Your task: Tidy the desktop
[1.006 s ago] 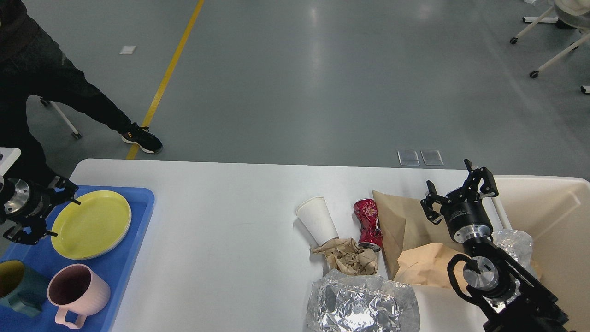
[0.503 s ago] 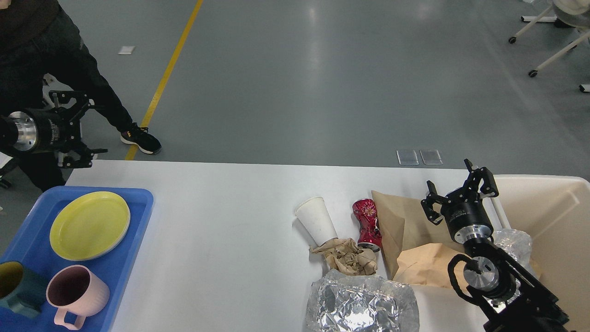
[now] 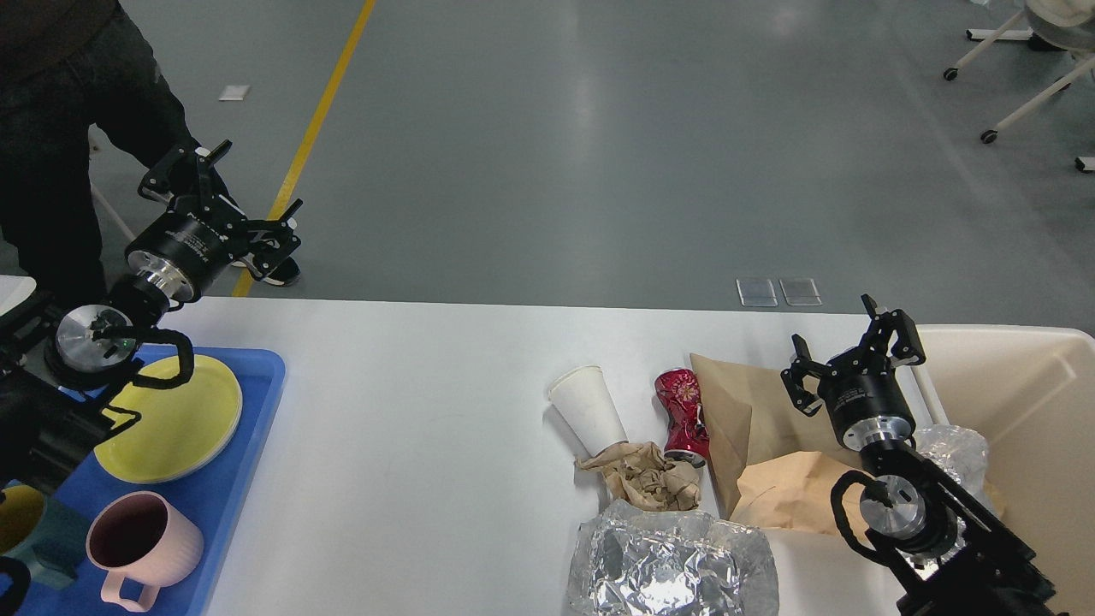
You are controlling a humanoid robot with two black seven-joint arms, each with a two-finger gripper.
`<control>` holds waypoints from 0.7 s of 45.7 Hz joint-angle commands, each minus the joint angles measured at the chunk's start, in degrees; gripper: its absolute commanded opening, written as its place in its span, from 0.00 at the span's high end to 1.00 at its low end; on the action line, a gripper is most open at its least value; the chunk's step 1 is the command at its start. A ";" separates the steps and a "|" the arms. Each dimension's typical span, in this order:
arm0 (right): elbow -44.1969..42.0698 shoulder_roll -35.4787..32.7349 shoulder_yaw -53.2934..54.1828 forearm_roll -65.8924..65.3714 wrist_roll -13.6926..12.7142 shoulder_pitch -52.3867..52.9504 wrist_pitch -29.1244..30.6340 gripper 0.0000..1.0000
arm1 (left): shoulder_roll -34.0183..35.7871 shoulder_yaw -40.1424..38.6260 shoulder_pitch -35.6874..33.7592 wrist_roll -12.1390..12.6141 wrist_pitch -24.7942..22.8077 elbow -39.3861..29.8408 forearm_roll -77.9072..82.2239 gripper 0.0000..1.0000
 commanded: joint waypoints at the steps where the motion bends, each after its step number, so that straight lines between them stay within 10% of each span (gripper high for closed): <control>1: 0.09 0.00 0.03 0.00 -0.03 -0.01 0.00 0.00 | -0.24 -14.55 10.69 -2.20 5.03 -10.36 5.95 0.03; 13: 0.09 0.00 -0.06 0.00 0.06 -0.01 0.00 0.00 | -14.29 -41.90 31.97 -0.27 7.32 -24.44 34.08 0.03; 32: 0.09 0.00 -0.06 0.00 -0.03 -0.10 0.00 0.00 | -18.70 -44.11 34.80 0.08 4.33 -24.00 35.23 0.03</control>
